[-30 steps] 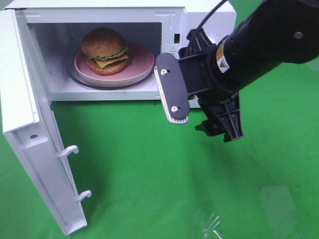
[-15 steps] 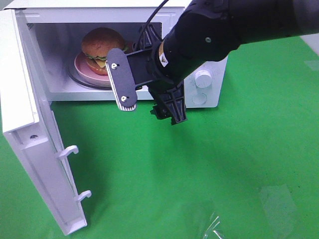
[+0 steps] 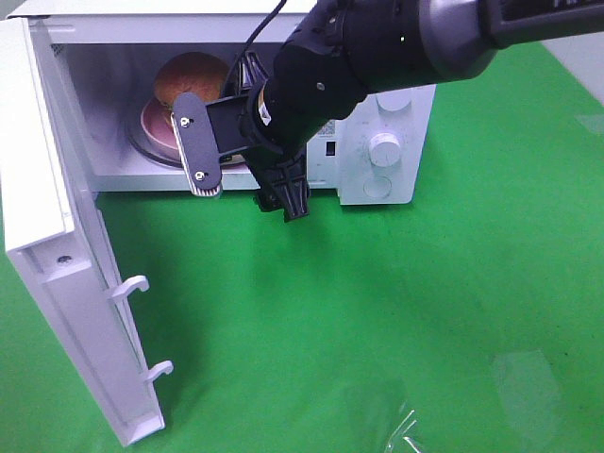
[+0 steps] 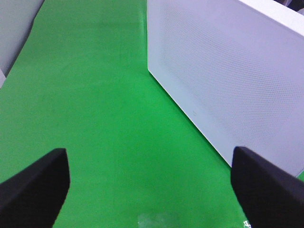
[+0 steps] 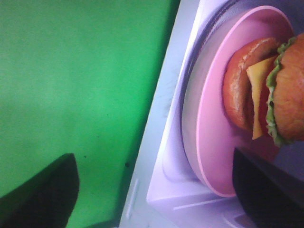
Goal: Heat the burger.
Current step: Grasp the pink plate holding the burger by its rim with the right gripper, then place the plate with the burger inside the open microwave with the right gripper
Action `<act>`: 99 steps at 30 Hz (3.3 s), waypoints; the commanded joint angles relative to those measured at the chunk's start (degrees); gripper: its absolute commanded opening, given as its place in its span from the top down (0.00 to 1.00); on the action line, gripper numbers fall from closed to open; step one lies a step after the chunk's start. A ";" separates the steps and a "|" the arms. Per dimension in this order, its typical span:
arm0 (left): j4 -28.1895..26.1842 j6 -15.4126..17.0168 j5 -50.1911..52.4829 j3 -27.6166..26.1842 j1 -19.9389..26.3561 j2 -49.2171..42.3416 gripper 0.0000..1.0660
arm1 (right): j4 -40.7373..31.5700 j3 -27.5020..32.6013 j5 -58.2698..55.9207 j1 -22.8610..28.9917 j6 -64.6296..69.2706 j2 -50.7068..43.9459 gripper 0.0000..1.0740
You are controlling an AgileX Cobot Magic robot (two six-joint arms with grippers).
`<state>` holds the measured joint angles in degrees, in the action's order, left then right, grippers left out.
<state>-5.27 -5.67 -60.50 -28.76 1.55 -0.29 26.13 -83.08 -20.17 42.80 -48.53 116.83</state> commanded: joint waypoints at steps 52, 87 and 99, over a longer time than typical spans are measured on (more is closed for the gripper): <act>-0.23 0.11 0.74 0.11 0.23 -1.15 0.21 | -7.56 -26.41 -3.32 -4.64 -1.83 23.84 0.89; -0.23 0.11 0.74 0.11 0.23 -1.15 0.21 | -9.17 -7.56 2.01 -2.64 -10.37 7.68 1.00; -0.23 0.11 0.74 0.11 0.23 -1.15 0.21 | -8.88 4.81 10.49 -2.52 -10.31 -1.09 1.00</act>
<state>-5.27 -5.67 -60.50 -28.76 1.55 -0.29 16.33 -80.33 -13.75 40.57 -59.36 119.06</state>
